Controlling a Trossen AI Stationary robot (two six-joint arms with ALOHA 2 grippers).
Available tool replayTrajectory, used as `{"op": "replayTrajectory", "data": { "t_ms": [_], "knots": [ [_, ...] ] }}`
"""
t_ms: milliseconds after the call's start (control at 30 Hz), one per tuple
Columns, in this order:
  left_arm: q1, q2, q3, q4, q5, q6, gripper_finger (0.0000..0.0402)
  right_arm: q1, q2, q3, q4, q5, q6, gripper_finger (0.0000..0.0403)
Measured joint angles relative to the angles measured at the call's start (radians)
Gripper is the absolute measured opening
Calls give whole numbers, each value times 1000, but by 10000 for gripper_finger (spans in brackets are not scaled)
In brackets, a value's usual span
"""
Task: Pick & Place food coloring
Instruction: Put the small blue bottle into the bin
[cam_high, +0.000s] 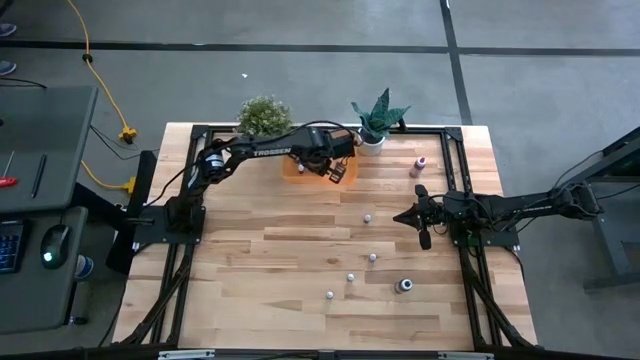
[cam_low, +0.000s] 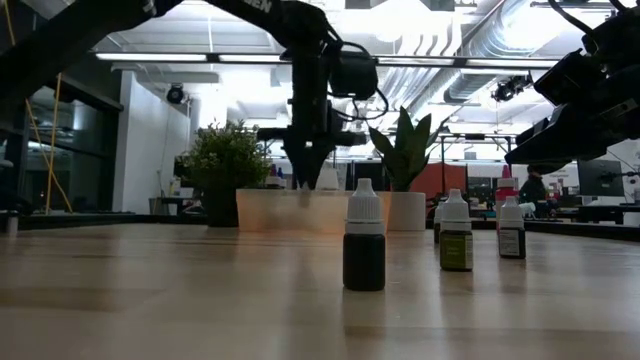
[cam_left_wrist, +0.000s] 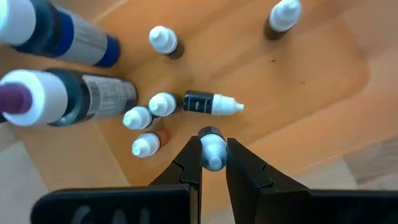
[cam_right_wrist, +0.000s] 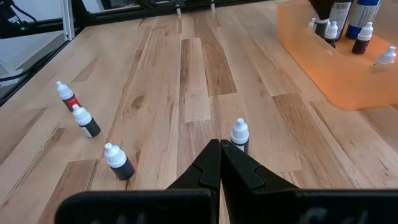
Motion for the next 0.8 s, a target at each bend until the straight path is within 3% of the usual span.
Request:
{"op": "replayTrajectory", "data": {
  "t_ms": [267,800],
  "knots": [
    [0,0,-65,88,2,-120,33,0,0,0,0,0,0,0],
    [1,-1,-119,100,-19,-311,33,0,0,0,0,0,0,0]
  ]
}}
